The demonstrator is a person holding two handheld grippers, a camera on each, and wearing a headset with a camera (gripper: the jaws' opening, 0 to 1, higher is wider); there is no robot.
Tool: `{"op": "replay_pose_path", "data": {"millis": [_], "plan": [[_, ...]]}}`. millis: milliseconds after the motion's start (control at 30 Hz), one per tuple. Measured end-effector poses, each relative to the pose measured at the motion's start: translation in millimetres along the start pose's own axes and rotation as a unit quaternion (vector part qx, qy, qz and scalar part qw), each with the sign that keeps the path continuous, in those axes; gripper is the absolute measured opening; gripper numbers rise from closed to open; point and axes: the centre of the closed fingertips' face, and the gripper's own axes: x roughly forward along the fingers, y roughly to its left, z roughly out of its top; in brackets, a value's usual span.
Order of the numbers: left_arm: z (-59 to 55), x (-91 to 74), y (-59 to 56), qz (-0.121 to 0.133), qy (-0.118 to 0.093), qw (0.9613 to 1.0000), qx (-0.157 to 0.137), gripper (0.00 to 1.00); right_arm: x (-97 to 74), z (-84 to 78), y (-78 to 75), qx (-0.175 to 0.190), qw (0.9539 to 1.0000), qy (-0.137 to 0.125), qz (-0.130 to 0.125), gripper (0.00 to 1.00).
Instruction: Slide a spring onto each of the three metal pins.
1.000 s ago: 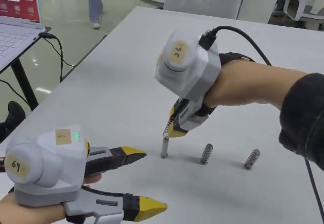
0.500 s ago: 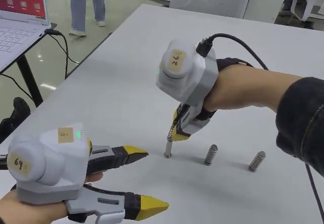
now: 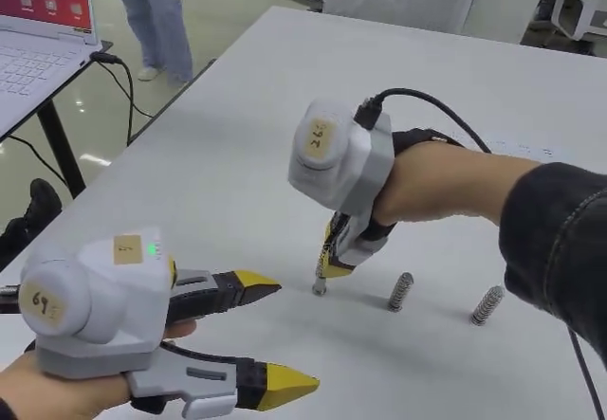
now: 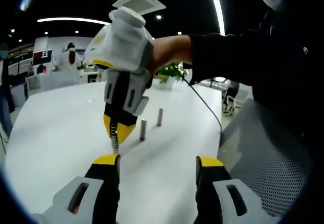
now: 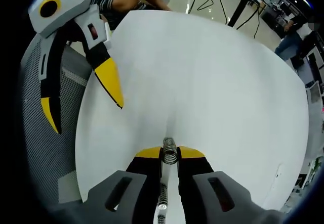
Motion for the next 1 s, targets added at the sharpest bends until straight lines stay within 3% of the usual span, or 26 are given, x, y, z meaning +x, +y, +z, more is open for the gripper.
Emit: {"op": "replay_pose_path", "data": {"millis": [533, 733, 1000], "plan": [[-1.2, -3.2, 5.9, 0.011, 0.000, 0.9999, -0.003, 0.56, 24.8, -9.4, 1.4, 0.012, 0.9999, 0.006, 0.002, 0.09], [-1.0, -4.3, 9.2, 0.017, 0.000, 0.9998, -0.004, 0.56, 25.2, -8.5, 1.8, 0.016, 0.9999, 0.003, 0.003, 0.09], [0.4, -4.3, 13.5, 0.023, 0.000, 0.9997, -0.004, 0.56, 17.9, -15.5, 2.8, 0.031, 0.9995, -0.009, 0.001, 0.17]]}}
